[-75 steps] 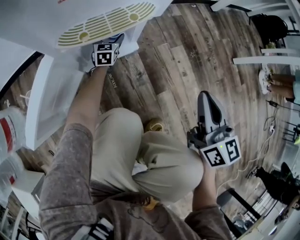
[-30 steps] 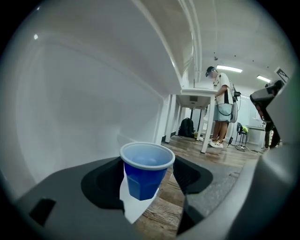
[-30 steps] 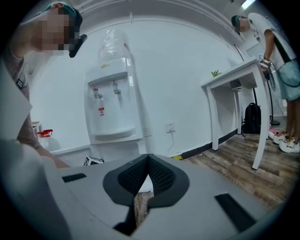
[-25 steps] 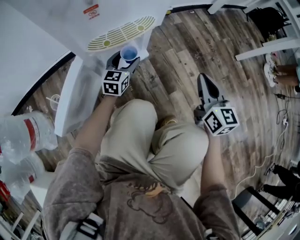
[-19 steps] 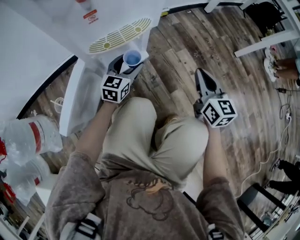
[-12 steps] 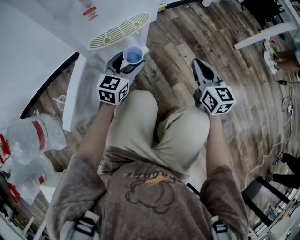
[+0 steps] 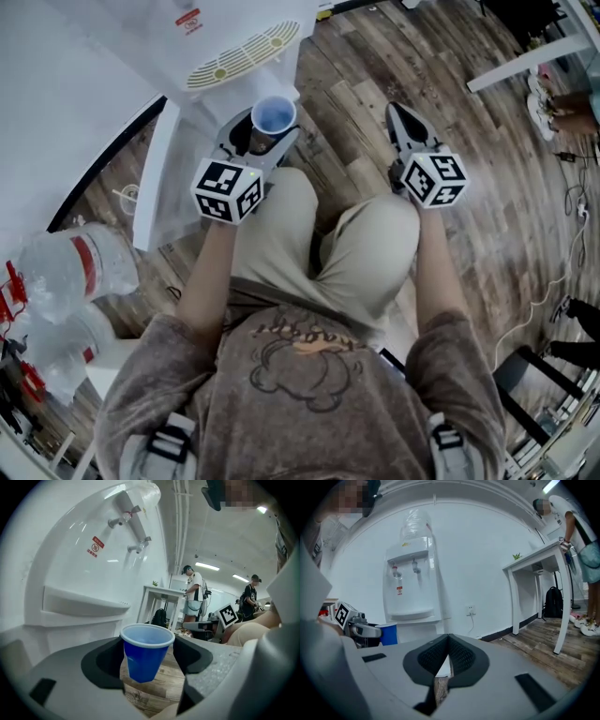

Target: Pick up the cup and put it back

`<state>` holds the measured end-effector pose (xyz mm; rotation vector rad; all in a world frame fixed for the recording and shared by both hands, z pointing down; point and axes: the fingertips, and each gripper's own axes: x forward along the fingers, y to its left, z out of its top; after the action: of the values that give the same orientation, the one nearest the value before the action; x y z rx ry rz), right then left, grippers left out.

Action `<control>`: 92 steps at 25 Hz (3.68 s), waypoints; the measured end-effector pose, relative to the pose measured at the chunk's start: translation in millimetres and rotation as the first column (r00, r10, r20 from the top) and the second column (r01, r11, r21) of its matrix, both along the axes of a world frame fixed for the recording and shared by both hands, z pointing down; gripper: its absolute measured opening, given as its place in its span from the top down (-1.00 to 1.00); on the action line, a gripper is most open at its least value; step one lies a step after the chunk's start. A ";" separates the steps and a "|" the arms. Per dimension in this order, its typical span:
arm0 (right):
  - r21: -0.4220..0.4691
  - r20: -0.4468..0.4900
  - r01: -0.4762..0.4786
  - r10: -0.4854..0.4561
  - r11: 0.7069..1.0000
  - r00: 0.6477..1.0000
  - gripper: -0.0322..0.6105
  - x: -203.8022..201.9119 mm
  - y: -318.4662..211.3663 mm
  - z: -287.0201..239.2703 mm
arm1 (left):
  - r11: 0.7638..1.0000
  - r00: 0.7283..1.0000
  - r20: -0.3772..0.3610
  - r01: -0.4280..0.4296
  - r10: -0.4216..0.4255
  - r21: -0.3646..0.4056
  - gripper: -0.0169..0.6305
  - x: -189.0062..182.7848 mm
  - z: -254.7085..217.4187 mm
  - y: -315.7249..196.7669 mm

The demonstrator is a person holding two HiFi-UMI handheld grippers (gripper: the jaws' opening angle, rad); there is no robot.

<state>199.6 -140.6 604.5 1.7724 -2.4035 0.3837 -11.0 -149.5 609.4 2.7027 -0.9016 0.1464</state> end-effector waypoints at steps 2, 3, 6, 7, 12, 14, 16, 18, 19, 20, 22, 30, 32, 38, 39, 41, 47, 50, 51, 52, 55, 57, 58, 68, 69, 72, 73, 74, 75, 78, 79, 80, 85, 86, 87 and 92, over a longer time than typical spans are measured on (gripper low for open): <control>0.001 0.011 -0.012 0.012 1.000 1.000 0.89 3.3 -1.1 0.1 | 1.000 1.000 0.000 0.016 -0.016 0.003 -0.06 -3.7 -5.2 1.3; 0.001 0.016 -0.015 0.015 1.000 1.000 0.89 4.2 -1.8 -0.2 | 1.000 1.000 0.002 0.025 -0.025 0.006 -0.06 -6.0 -7.8 1.4; 0.007 0.015 -0.014 0.014 1.000 1.000 0.89 4.7 -1.7 -0.5 | 1.000 1.000 0.005 0.028 -0.028 0.011 -0.06 -9.9 -13.9 5.8; 0.007 0.012 -0.018 0.017 1.000 1.000 0.89 5.4 -1.4 -0.1 | 1.000 1.000 0.007 0.026 -0.026 0.013 -0.06 -10.5 -15.3 8.0; -0.002 0.007 -0.040 0.040 0.999 0.999 0.89 8.6 -1.6 3.6 | 0.999 1.000 0.007 0.030 -0.030 0.019 -0.06 -13.9 -17.7 17.1; -0.003 0.011 -0.046 0.046 0.999 0.999 0.89 7.9 -2.0 3.4 | 0.999 1.000 0.008 0.025 -0.026 0.022 -0.06 -14.9 -17.7 19.1; -0.001 0.011 -0.046 0.046 0.999 0.999 0.89 5.7 -4.1 3.1 | 0.999 1.000 0.007 0.026 -0.026 0.023 -0.06 -16.8 -17.8 18.7; -0.002 0.011 -0.040 0.040 0.999 0.999 0.89 2.3 -6.3 2.9 | 0.999 1.000 0.006 0.030 -0.030 0.022 -0.06 -19.1 -17.2 17.7; -0.003 0.012 -0.037 0.037 0.999 0.999 0.89 0.6 -6.6 2.8 | 0.999 1.000 0.006 0.030 -0.031 0.022 -0.06 -20.0 -16.8 17.5; -0.003 0.014 -0.035 0.035 0.999 0.999 0.89 -0.8 -6.5 2.9 | 0.999 1.000 0.006 0.030 -0.030 0.021 -0.06 -20.7 -16.4 17.2; -0.001 0.016 -0.036 0.036 0.999 0.999 0.89 -1.7 -6.1 2.7 | 0.999 1.000 0.003 0.028 -0.028 0.020 -0.06 -21.7 -15.8 16.1; -0.002 0.021 -0.040 0.040 0.999 0.999 0.89 -3.4 -3.8 1.7 | 1.000 1.000 -0.005 0.015 -0.014 0.023 -0.06 -17.1 -15.8 18.2; -0.004 0.021 -0.038 0.038 0.999 0.999 0.89 -3.1 -4.1 1.4 | 1.000 1.000 -0.004 0.018 -0.017 0.020 -0.06 -17.3 -13.8 17.0; 0.003 0.026 -0.050 0.050 0.999 0.998 0.89 0.6 -1.1 -1.4 | 0.999 0.999 -0.020 0.040 -0.040 -0.002 -0.06 -20.4 -4.0 11.5; 0.004 0.027 -0.048 0.048 0.999 0.998 0.89 0.3 -1.4 -1.5 | 0.999 0.999 -0.022 0.046 -0.046 -0.002 -0.06 -21.4 -2.6 9.8; 0.004 0.028 -0.045 0.045 0.999 0.999 0.89 0.0 -1.4 -1.8 | 0.998 0.998 -0.023 0.060 -0.060 0.001 -0.06 -23.9 0.5 5.6; 0.005 0.039 -0.025 0.025 1.000 0.999 0.89 -5.4 0.0 -2.6 | 0.994 0.994 -0.018 0.109 -0.109 0.010 -0.06 -32.5 15.9 -14.0; 0.007 0.040 -0.002 0.002 1.000 0.999 0.89 -10.4 1.1 -4.3 | 0.993 0.993 -0.001 0.118 -0.118 0.018 -0.06 -34.1 28.6 -26.2; 0.010 0.039 0.002 -0.002 1.000 0.999 0.89 -10.7 2.4 -5.3 | 0.992 0.993 0.002 0.121 -0.121 0.018 -0.06 -34.5 33.6 -30.1; 0.012 0.039 0.003 -0.004 1.000 0.999 0.89 -10.1 3.8 -6.5 | 0.992 0.992 0.003 0.127 -0.127 0.018 -0.06 -35.1 38.9 -34.3; 0.019 0.049 -0.004 0.003 1.000 0.999 0.89 -7.1 8.1 -9.8 | 0.987 0.988 -0.001 0.157 -0.157 0.012 -0.06 -38.4 55.5 -49.2; 0.025 0.055 -0.003 0.001 1.000 0.998 0.89 -7.0 12.3 -12.4 | 0.984 0.984 -0.001 0.179 -0.179 0.011 -0.06 -40.6 66.3 -60.2; 0.030 0.058 -0.003 0.001 1.000 0.998 0.89 -7.0 15.3 -13.8 | 0.982 0.982 0.001 0.188 -0.189 0.012 -0.06 -41.3 72.0 -66.0; 0.060 0.062 0.020 -0.024 0.998 0.998 0.89 -11.5 34.4 -26.6 | 0.968 0.967 0.043 0.250 -0.250 0.014 -0.06 -35.2 141.0 -119.5; 0.060 0.064 0.020 -0.024 0.998 0.998 0.89 -10.9 36.0 -27.2 | 0.966 0.965 0.047 0.258 -0.258 0.007 -0.06 -35.8 148.0 -124.4; 0.052 0.086 0.012 -0.016 0.999 0.996 0.89 -7.3 39.4 -28.3 | 0.961 0.959 0.059 0.277 -0.276 -0.005 -0.06 -35.1 167.5 -138.9; 0.049 0.095 0.011 -0.016 0.999 0.995 0.89 -6.7 40.9 -28.5 | 0.959 0.957 0.067 0.283 -0.282 -0.006 -0.06 -34.5 174.3 -144.0; 0.048 0.101 0.012 -0.017 0.999 0.995 0.89 -6.5 42.8 -28.9 | 0.957 0.955 0.077 0.289 -0.288 -0.006 -0.06 -33.7 181.4 -149.3; 0.048 0.107 0.012 -0.017 0.999 0.994 0.89 -6.1 44.9 -29.6 | 0.955 0.952 0.085 0.297 -0.295 -0.008 -0.06 -32.9 188.6 -155.1; 0.055 0.118 0.002 -0.008 0.999 0.993 0.89 -2.6 51.9 -32.5 | 0.941 0.938 0.091 0.338 -0.335 -0.019 -0.06 -32.0 208.8 -174.4; 0.058 0.119 -0.002 -0.005 0.998 0.993 0.89 -1.1 54.1 -33.7 | 0.934 0.931 0.093 0.356 -0.353 -0.022 -0.06 -32.5 215.0 -180.4; 0.061 0.120 -0.007 -0.001 0.998 0.993 0.89 0.6 55.9 -34.6 | 0.927 0.924 0.095 0.374 -0.370 -0.024 -0.06 -33.5 221.2 -186.0; 0.051 0.151 -0.033 0.025 0.998 0.988 0.89 9.8 58.9 -31.0 | 0.894 0.891 0.114 0.447 -0.440 -0.040 -0.06 -43.8 248.3 -211.3; 0.047 0.153 -0.034 0.026 0.998 0.988 0.89 10.8 59.3 -30.1 | 0.889 0.886 0.116 0.457 -0.450 -0.041 -0.06 -45.8 251.8 -214.7; 0.043 0.154 -0.033 0.026 0.999 0.988 0.89 11.5 59.5 -29.5 | 0.885 0.881 0.119 0.464 -0.457 -0.040 -0.06 -47.7 254.6 -217.9; 0.036 0.158 -0.021 0.015 0.999 0.987 0.89 11.5 56.4 -26.2 | 0.858 0.854 0.127 0.512 -0.505 -0.037 -0.06 -59.9 261.5 -236.8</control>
<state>211.1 -84.2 578.3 1.8455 -2.5179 0.5020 -70.9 -386.3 870.8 2.3102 -1.5797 0.2119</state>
